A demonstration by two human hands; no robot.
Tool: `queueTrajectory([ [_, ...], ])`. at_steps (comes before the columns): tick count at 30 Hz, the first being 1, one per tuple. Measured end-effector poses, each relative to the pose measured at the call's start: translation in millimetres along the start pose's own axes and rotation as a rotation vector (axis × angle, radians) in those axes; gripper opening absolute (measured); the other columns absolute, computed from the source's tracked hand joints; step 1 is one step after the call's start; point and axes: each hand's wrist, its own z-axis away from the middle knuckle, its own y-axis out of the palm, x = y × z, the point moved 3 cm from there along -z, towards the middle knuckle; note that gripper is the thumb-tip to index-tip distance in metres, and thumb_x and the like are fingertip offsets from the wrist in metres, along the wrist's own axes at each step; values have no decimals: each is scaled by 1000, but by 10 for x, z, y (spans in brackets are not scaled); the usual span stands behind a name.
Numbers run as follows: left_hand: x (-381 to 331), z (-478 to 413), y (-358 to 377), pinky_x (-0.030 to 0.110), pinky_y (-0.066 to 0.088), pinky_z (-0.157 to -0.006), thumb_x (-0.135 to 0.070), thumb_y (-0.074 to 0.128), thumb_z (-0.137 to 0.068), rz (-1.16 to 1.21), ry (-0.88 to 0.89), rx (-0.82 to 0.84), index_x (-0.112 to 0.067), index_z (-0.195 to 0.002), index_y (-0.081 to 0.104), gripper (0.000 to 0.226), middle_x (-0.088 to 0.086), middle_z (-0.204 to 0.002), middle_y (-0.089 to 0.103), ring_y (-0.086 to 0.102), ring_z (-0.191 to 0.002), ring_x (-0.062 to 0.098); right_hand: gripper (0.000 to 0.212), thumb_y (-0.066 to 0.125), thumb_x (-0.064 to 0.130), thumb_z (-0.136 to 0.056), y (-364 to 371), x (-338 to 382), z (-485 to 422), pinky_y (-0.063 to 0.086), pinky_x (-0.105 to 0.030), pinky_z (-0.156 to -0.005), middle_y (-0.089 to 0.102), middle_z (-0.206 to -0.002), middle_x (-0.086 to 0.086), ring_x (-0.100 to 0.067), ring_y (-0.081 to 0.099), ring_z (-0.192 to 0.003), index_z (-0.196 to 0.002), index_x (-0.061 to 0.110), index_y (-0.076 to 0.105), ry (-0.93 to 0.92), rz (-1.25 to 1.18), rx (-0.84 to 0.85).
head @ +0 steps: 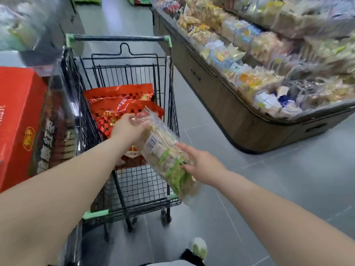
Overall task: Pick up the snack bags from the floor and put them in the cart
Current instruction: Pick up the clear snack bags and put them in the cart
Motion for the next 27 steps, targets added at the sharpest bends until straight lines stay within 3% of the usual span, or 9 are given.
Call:
queueTrajectory([
  [4,-10,-154,102,41,46,-98,-49,66,-81,-67,-55,-39,-18,-139,41,71,7,-137,52,53,-120,27,60,51,23,-91,-95,-179,-515,48,-31,-68,62,-121,-5,-22,52,-78,-143,44,31,3,-49,101],
  [7,120,-218,209,37,49,-87,-48,67,-80,-86,-124,-28,-21,-139,41,70,5,-138,51,52,-120,27,56,47,15,-91,-77,-190,-872,49,-29,-66,57,-131,-10,-25,55,-83,-143,31,37,67,-121,170],
  [11,270,-408,305,38,44,-100,-42,68,-81,-141,-126,-3,-17,-139,41,69,6,-140,49,50,-123,25,40,46,10,-90,13,-118,-1237,48,-34,-88,57,-126,-17,-33,57,-112,-130,8,50,154,-149,197],
  [16,400,-1038,446,35,36,-106,-40,64,-85,-282,-44,108,-17,-144,35,69,6,-146,43,42,-132,26,33,47,2,-89,256,58,-1813,51,-36,-87,55,-126,-15,-33,57,-105,-120,6,58,223,23,277],
  [18,486,-1314,540,36,27,-112,-41,61,-87,-378,6,166,-19,-148,29,73,6,-154,31,30,-141,26,35,45,6,-93,335,97,-2052,47,-36,-87,55,-127,-16,-30,54,-97,-125,11,56,221,71,272],
  [22,836,-1872,753,44,13,-118,-57,51,-87,-678,135,248,-30,-151,6,84,5,-161,-1,3,-147,33,38,42,0,-93,594,126,-2493,46,-38,-95,53,-131,-14,-32,53,-119,-131,3,48,388,84,290],
  [24,1057,-2072,827,50,10,-119,-63,47,-85,-774,129,274,-34,-150,-3,87,2,-160,-12,-5,-146,36,43,41,-2,-92,710,162,-2629,48,-39,-88,57,-125,-15,-34,57,-114,-134,4,43,455,5,237],
  [27,1354,-2247,868,58,10,-116,-69,48,-81,-841,80,301,-38,-148,-10,94,-5,-157,-26,-5,-145,42,62,37,-4,-90,808,185,-2778,48,-39,-75,63,-114,-16,-35,61,-103,-147,14,21,481,8,137],
])
